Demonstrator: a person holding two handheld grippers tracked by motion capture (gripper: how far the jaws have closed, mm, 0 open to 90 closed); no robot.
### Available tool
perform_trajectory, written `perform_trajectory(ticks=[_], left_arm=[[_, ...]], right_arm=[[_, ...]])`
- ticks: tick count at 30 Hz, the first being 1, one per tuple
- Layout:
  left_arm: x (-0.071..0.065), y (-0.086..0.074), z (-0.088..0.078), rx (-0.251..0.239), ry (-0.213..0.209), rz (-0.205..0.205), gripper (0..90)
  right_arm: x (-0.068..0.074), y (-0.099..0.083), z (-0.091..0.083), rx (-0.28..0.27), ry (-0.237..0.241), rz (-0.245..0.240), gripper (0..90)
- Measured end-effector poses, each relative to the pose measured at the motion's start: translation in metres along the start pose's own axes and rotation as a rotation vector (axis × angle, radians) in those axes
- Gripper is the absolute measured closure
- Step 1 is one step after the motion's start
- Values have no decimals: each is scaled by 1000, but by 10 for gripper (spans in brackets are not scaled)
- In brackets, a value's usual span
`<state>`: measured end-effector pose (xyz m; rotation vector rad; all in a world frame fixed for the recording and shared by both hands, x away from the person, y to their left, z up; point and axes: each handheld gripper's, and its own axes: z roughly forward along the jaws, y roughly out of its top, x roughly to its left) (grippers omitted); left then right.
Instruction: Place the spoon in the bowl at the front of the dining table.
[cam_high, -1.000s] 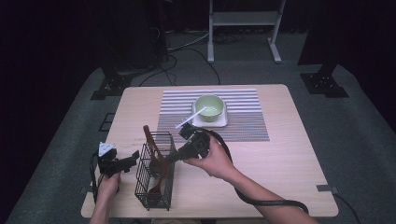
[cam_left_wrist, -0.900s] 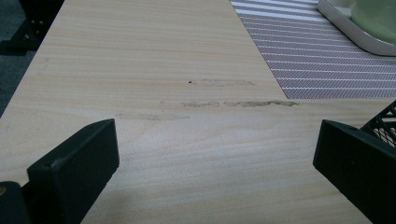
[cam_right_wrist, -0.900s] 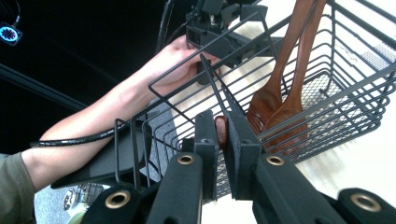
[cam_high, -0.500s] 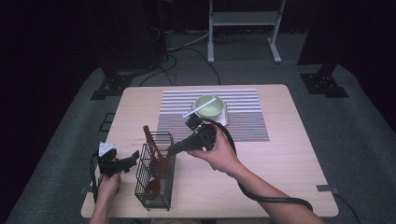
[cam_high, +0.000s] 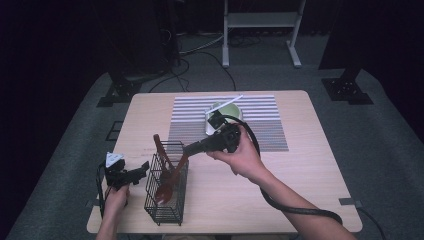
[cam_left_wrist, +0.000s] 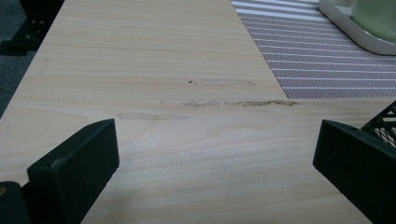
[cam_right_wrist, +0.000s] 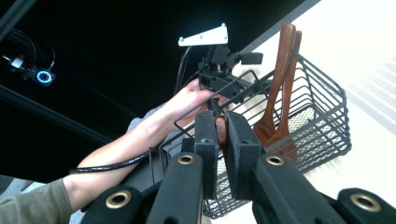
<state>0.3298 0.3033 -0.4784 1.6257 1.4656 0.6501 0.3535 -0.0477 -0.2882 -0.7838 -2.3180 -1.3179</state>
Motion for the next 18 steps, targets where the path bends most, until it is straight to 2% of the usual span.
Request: perform_trajectory(ticks=[18], left_arm=[[-1,0,0,-2,4,5,0]], right_arm=[[-3,-1,-30,-45,-5,17,836]])
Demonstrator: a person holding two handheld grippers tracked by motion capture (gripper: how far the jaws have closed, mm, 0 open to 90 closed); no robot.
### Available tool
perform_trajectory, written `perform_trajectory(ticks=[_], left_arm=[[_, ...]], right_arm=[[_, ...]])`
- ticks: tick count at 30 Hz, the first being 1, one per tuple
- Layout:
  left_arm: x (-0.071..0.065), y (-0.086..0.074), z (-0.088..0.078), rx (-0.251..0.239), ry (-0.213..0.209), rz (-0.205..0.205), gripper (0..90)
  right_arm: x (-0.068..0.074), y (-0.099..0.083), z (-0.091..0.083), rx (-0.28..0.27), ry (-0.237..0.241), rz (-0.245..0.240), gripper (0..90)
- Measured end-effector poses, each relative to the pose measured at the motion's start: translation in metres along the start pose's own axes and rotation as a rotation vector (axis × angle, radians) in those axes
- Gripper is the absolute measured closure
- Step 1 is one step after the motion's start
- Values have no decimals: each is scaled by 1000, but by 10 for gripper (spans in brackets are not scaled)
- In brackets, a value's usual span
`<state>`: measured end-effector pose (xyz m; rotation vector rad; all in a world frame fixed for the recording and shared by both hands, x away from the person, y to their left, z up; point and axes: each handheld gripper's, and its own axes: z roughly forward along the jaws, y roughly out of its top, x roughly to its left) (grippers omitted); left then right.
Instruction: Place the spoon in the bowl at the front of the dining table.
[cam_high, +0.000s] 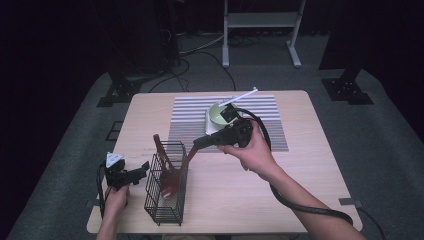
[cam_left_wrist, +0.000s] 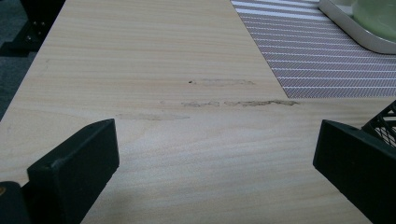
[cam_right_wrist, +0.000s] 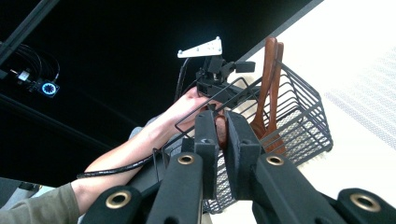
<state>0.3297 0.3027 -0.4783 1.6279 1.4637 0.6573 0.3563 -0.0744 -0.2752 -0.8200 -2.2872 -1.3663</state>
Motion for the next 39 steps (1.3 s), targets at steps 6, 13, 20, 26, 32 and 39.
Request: perform_trajectory(ticks=[6,13,20,26,32,39], left_arm=[[0,0,0,0,1,2,0],[0,0,0,1,2,2,0],[0,0,0,1,3,3,0],[0,0,0,2,3,3,0],[0,0,0,2,3,0,0],[0,0,0,-2,3,-2,0]], right_arm=[[-2,-2,-9,-11,1,8,836],[-5,-6,-20,-23,-2,16,836],[-7,-9,-32,-31,-5,21,836],[-11,-15,-37,-24,-4,28,836],[-14,-19,-41,-13,-1,36,836],[-23,-28,-46,-2,-10,54,836]])
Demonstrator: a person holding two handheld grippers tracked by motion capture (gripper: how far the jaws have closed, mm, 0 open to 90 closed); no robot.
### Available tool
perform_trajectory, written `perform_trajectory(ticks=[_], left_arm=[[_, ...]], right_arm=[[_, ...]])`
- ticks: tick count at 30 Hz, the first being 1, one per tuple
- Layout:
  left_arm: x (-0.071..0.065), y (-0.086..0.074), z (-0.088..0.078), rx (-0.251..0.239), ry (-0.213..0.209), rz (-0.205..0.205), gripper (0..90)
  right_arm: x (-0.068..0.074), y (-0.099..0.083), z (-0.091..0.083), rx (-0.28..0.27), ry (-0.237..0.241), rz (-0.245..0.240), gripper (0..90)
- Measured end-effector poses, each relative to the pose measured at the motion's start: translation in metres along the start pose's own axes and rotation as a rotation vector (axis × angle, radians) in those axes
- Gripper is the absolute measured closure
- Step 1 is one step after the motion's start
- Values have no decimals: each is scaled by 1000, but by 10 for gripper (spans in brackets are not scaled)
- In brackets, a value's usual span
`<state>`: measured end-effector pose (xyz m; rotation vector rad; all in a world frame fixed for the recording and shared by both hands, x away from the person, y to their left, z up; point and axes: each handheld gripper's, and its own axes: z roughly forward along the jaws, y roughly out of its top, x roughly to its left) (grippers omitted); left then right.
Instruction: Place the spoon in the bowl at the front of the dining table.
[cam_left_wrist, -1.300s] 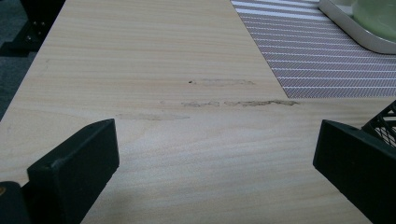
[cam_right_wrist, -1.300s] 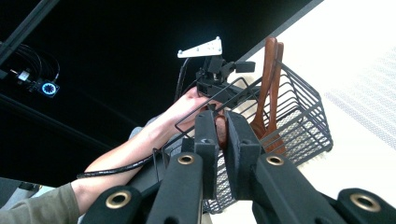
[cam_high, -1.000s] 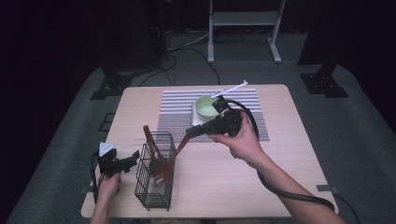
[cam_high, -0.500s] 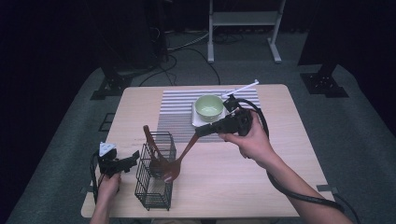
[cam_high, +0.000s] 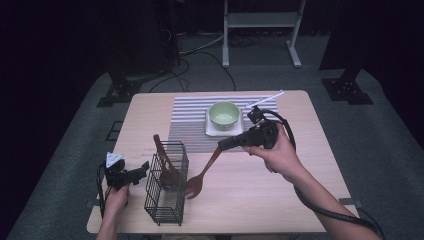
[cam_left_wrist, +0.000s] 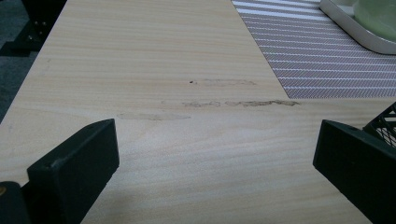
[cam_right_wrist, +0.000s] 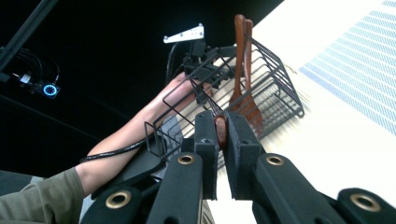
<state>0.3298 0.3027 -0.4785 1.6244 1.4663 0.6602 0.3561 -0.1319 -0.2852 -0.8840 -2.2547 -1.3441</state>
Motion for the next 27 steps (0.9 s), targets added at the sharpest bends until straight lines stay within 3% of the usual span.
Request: perform_trajectory(ticks=[13,27], left_arm=[[-1,0,0,1,4,7,0],[0,0,-1,1,4,7,0]], right_arm=[[-27,-22,-11,2,-31,61,835],[-48,-40,-16,-2,-47,110,835]])
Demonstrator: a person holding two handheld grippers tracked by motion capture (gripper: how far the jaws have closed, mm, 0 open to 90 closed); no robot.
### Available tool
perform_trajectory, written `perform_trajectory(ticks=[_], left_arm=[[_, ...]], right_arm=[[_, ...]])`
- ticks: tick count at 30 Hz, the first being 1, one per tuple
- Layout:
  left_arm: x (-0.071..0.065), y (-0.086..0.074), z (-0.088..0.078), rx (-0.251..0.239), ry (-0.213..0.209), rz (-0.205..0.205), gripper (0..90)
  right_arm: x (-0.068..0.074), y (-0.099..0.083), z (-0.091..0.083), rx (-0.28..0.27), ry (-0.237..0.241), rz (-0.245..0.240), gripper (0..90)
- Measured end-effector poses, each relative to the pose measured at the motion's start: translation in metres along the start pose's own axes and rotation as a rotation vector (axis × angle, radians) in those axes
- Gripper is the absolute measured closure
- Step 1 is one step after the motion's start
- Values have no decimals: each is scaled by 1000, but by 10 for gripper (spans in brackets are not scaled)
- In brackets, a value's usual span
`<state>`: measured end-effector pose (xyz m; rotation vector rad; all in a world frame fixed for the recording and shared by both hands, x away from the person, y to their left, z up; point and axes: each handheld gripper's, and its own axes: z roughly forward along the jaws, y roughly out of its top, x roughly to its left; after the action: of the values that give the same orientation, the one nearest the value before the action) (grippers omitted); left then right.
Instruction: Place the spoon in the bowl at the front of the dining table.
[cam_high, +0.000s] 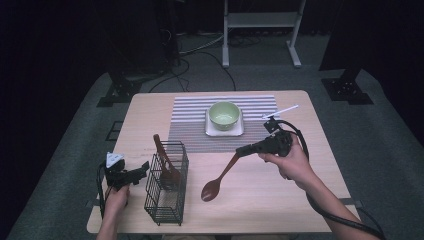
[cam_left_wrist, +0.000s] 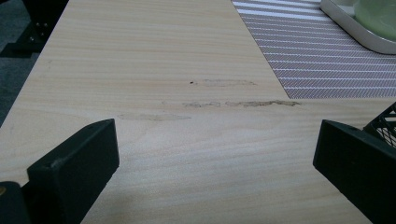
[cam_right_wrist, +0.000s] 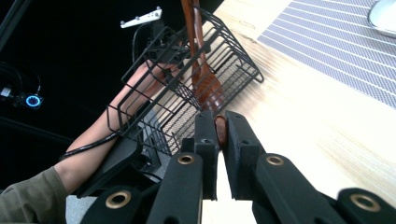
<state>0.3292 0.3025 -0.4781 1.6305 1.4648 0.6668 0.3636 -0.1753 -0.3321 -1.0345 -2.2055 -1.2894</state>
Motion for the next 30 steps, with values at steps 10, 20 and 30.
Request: perform_trajectory(ticks=[10,20,30], left_arm=[[0,0,0,-5,0,-4,0],[0,0,0,-4,-1,-7,0],[0,0,0,-5,0,-7,0]], right_arm=[[-15,-10,-4,-9,-7,36,835],[-33,-20,-12,-24,-31,73,835],[-45,-25,-22,-50,-60,105,835]])
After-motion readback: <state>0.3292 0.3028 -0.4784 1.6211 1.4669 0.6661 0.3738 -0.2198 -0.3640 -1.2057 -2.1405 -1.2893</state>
